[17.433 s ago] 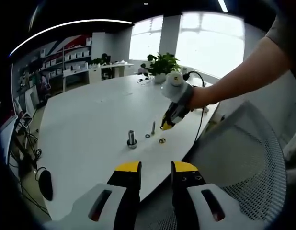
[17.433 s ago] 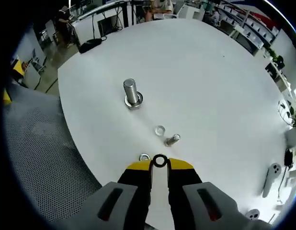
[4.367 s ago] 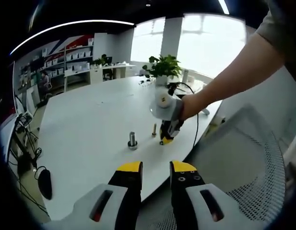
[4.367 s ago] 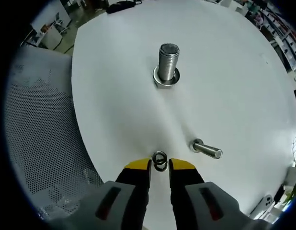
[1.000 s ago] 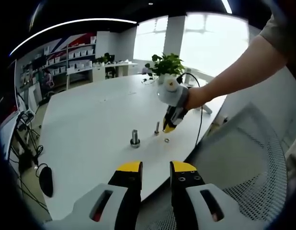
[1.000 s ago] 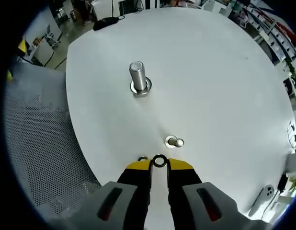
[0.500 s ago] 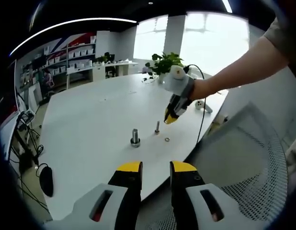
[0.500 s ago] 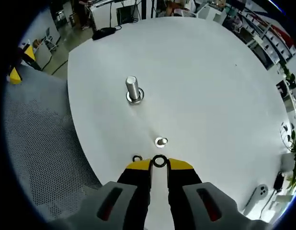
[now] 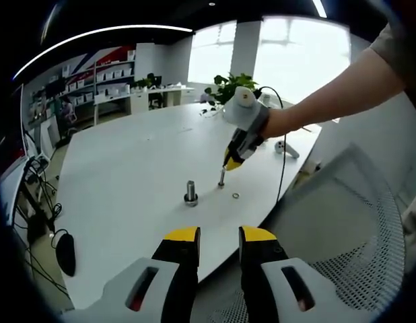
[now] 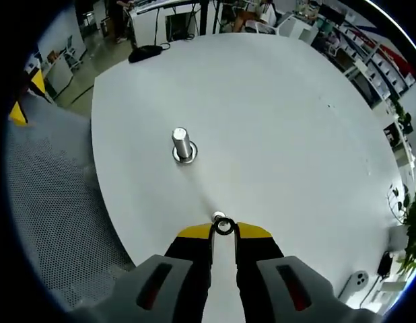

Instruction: Place the washer onto the threaded stud by aligning its center hole with the stud, sliding it down to the base, and recovering from edge contact or off-axis alignment until the washer reaches the visible bottom stop.

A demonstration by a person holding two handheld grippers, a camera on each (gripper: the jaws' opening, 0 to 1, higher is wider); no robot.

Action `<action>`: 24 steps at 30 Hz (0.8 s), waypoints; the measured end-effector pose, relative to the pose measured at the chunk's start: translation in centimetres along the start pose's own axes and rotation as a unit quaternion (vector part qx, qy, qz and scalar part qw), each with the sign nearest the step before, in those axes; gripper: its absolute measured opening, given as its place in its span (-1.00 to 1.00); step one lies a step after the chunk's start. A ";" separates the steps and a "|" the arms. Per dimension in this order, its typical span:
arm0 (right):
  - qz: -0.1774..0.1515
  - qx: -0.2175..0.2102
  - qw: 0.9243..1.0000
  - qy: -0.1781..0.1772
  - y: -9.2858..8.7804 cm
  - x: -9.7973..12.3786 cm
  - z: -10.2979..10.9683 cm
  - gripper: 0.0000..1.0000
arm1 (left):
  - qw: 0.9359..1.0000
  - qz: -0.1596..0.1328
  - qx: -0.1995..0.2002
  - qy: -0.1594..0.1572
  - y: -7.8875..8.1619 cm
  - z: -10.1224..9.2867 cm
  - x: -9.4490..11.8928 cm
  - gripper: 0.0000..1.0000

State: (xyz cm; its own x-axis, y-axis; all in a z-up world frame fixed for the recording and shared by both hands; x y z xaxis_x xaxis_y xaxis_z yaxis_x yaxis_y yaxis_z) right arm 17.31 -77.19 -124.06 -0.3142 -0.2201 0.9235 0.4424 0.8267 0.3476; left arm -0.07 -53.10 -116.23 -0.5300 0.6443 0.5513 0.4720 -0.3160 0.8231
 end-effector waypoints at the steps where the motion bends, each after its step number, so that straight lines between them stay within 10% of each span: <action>1: 0.002 -0.001 1.000 0.002 0.0 -0.1 0.1 -0.73 | 1.000 0.000 0.000 0.000 0.0 0.0 0.0 -0.59; 24: 0.023 0.001 1.000 0.013 -0.2 -1.9 -0.3 -0.73 | 1.000 0.000 -0.001 -0.002 0.0 0.0 0.0 -0.59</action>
Point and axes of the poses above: the point that each gripper's makers call its tool centre point, and the gripper's own axes: x roughly backward along the fingers, z roughly to its left, y roughly out of its top, the point moved 7 cm from there along x, roughly backward along the fingers, and after that the axes turned 2 degrees about -y, right-handed, at the moved point
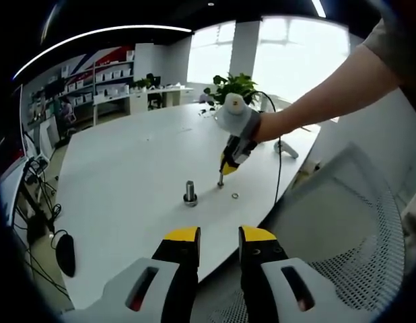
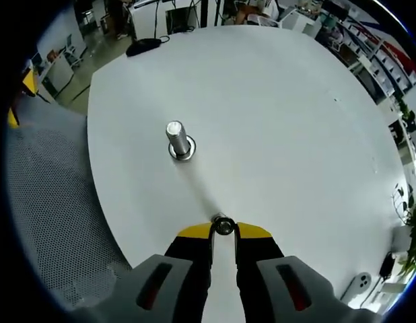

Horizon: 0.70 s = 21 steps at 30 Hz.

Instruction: Place the washer onto the threaded stud by aligning its center hole with the stud, sliding it down to the base, and recovering from edge contact or off-axis alignment until the washer reaches the visible bottom stop.

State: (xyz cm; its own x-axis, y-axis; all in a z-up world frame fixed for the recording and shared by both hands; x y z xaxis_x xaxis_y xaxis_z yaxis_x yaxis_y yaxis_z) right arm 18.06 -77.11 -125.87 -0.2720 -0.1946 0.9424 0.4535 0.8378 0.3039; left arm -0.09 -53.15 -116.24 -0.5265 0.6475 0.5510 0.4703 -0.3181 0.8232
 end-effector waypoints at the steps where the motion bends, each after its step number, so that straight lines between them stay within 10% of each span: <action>1: 0.002 0.001 1.000 0.001 0.0 -0.1 0.0 -0.73 | 1.000 0.001 0.000 0.000 0.0 0.0 0.0 -0.59; 21: 0.036 0.017 0.999 0.029 -0.6 -3.3 0.4 -0.72 | 1.000 0.001 0.002 0.004 0.0 0.1 0.0 -0.59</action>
Point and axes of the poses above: the point that each gripper's makers call its tool centre point, and the gripper's own axes: x roughly backward along the fingers, z roughly to its left, y roughly out of its top, the point moved 7 cm from there along x, roughly backward along the fingers, and after that the axes turned 2 degrees about -y, right-handed, at the moved point
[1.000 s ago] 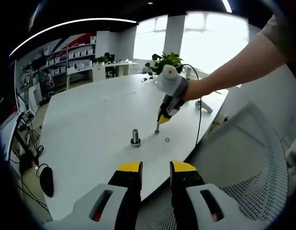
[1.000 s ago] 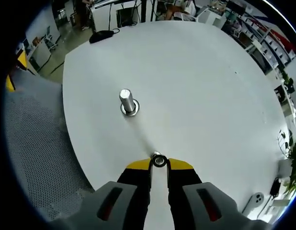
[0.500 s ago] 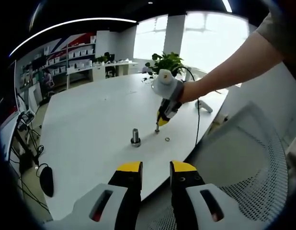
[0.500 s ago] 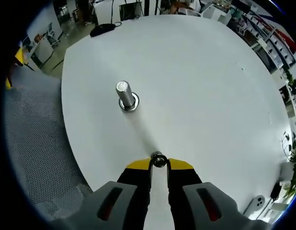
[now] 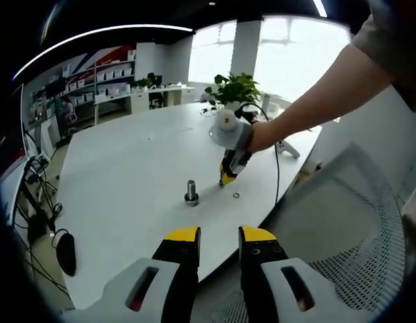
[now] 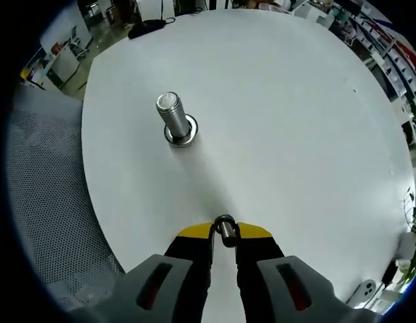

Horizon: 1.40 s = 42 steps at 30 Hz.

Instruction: Place the washer onto the threaded stud by aligning its center hole with the stud, sliding it down to the base, and recovering from edge contact or off-axis alignment until the washer reaches the visible bottom stop.

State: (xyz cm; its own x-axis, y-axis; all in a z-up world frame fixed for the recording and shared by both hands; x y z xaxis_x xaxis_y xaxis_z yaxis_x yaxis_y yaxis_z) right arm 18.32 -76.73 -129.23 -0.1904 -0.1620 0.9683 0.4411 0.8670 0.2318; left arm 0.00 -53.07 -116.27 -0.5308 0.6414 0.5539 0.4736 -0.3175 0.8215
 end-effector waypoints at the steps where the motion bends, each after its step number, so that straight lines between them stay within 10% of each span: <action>1: 0.001 0.000 1.000 0.001 0.0 -0.1 0.0 -0.72 | 1.000 0.000 0.000 0.000 0.0 0.0 0.0 -0.59; 42: 0.002 -0.026 1.000 0.015 -3.5 0.0 4.6 -0.57 | 1.000 -0.007 -0.001 0.002 0.1 0.1 0.1 -0.60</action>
Point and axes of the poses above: the point that each gripper's makers call its tool centre point, and the gripper's own axes: x roughly backward along the fingers, z roughly to its left, y roughly out of its top, the point moved 7 cm from there along x, roughly backward along the fingers, and after that the axes turned 2 degrees about -y, right-handed, at the moved point
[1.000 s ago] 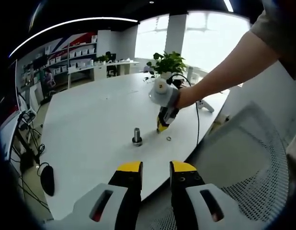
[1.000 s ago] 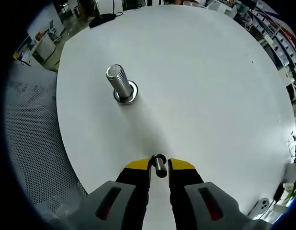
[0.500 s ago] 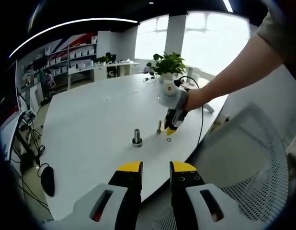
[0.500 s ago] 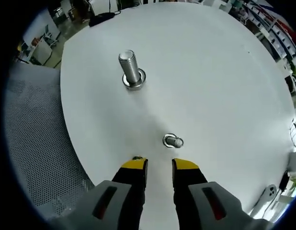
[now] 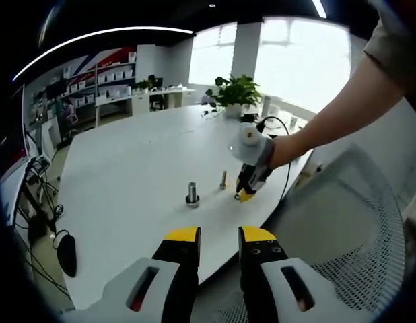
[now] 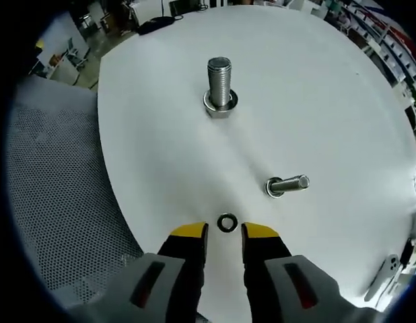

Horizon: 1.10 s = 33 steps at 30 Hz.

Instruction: Place the washer onto the threaded stud by aligning its center hole with the stud, sliding it down to the base, and recovering from edge contact or off-axis alignment until the washer reaches the visible bottom stop.

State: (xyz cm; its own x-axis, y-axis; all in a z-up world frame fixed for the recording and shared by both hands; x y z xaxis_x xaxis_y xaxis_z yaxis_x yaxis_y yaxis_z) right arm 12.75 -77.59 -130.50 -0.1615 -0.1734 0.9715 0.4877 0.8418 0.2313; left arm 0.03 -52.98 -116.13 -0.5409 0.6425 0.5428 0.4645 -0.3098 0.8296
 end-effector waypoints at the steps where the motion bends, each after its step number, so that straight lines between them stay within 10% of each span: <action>1: 0.001 0.000 1.000 0.000 0.0 -0.1 0.0 -0.58 | 1.000 0.000 0.000 0.000 0.0 0.0 0.0 -0.60; 21: 0.000 -0.014 1.000 -0.002 0.8 -0.4 -0.3 -0.70 | 1.000 0.004 -0.004 -0.008 -0.1 -0.2 -0.1 -0.60; 33: 0.080 0.028 0.996 0.009 2.1 -0.7 -0.2 -0.71 | 1.000 0.003 -0.002 -0.005 -0.1 -0.1 0.0 -0.61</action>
State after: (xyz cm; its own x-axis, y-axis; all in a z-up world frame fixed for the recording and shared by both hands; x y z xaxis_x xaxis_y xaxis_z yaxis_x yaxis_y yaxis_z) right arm 14.05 -75.84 -130.67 -0.0699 -0.0442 0.9966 0.4575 0.8863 0.0714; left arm -0.06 -53.08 -116.18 -0.5307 0.6481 0.5462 0.4644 -0.3168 0.8270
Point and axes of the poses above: the point that each gripper's makers call its tool centre point, and the gripper's own axes: x roughly backward along the fingers, z roughly to its left, y roughly out of its top, the point moved 7 cm from there along x, roughly backward along the fingers, and after that the axes turned 2 degrees about -y, right-handed, at the moved point
